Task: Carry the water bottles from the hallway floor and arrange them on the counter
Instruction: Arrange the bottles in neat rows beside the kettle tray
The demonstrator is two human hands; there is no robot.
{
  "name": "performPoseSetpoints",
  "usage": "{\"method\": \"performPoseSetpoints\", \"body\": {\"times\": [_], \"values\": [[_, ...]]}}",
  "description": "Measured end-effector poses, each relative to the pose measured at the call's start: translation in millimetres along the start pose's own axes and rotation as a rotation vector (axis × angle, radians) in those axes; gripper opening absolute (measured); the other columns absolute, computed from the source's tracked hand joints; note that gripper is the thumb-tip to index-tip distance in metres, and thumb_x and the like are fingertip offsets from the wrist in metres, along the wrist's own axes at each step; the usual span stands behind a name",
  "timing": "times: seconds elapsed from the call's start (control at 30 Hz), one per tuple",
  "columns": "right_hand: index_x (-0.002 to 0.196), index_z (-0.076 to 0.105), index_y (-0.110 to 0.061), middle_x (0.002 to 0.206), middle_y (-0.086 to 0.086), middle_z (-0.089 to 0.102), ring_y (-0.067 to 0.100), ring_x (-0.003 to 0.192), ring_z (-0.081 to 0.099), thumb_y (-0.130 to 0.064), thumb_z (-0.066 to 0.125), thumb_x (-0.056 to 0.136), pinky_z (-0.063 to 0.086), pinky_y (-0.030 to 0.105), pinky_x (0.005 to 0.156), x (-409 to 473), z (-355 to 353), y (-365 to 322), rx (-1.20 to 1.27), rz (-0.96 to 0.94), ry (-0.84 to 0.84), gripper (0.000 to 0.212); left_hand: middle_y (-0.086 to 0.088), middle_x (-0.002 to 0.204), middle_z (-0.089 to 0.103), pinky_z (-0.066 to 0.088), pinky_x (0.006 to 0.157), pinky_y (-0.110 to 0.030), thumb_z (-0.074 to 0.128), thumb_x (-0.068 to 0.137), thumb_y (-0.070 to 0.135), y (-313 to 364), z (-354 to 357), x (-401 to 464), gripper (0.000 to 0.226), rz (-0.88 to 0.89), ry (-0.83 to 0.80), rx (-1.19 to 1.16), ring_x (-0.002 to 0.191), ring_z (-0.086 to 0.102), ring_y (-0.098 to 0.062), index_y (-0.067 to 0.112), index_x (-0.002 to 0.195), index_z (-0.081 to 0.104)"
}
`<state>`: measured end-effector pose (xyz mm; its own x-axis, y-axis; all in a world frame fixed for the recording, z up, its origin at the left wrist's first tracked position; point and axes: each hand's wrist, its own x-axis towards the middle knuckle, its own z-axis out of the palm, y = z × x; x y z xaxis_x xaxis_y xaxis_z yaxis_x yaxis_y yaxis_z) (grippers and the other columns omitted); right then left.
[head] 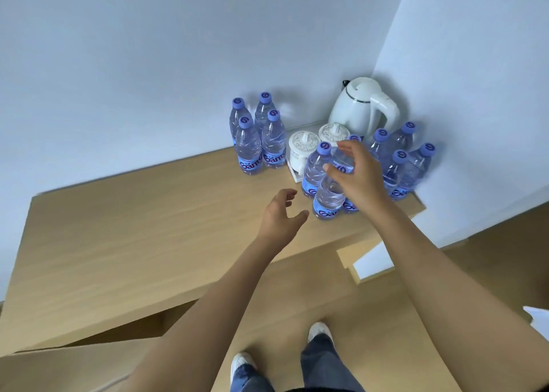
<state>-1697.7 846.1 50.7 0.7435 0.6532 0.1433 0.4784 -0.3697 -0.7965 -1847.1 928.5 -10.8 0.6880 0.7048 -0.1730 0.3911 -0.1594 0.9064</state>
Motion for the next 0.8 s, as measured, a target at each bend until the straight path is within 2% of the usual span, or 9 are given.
{"method": "performPoseSetpoints", "body": {"times": [0.37, 0.47, 0.63, 0.8], "values": [[0.129, 0.055, -0.013, 0.130, 0.000, 0.060, 0.016, 0.120, 0.054, -0.024, 0.076, 0.085, 0.034, 0.019, 0.090, 26.1, -8.4, 55.6, -0.030, -0.011, -0.299, 0.051, -0.006, 0.130, 0.054, 0.041, 0.090, -0.024, 0.072, 0.083, 0.013, 4.1, 73.1, 19.8, 0.057, -0.154, 0.074, 0.012, 0.119, 0.051, -0.019, 0.010, 0.133, 0.046], [0.125, 0.057, -0.011, 0.124, 0.002, 0.062, 0.016, 0.116, 0.055, -0.022, 0.076, 0.084, 0.032, 0.017, 0.085, 30.5, -4.1, 63.2, -0.045, -0.009, -0.326, 0.048, -0.007, 0.132, 0.053, 0.044, 0.095, -0.030, 0.074, 0.081, 0.012, 1.6, 82.0, 26.3, 0.062, -0.176, 0.073, 0.012, 0.120, 0.050, -0.020, 0.011, 0.135, 0.044], [0.117, 0.059, -0.010, 0.110, 0.000, 0.062, 0.013, 0.101, 0.053, -0.020, 0.077, 0.083, 0.032, 0.015, 0.078, 37.4, 3.6, 71.5, -0.044, 0.013, -0.351, 0.040, -0.006, 0.132, 0.054, 0.044, 0.095, -0.031, 0.078, 0.077, 0.010, -6.1, 87.3, 36.5, 0.068, -0.195, 0.050, 0.027, 0.122, 0.050, -0.021, 0.011, 0.136, 0.044], [0.109, 0.063, -0.009, 0.101, 0.001, 0.066, 0.017, 0.096, 0.060, -0.020, 0.080, 0.081, 0.047, 0.028, 0.086, 38.4, 9.1, 75.3, 0.035, 0.059, -0.336, 0.034, -0.007, 0.131, 0.052, 0.044, 0.093, -0.029, 0.079, 0.076, 0.010, -17.4, 86.3, 45.8, 0.070, -0.230, 0.019, 0.014, 0.120, 0.050, -0.019, 0.013, 0.137, 0.043]]}}
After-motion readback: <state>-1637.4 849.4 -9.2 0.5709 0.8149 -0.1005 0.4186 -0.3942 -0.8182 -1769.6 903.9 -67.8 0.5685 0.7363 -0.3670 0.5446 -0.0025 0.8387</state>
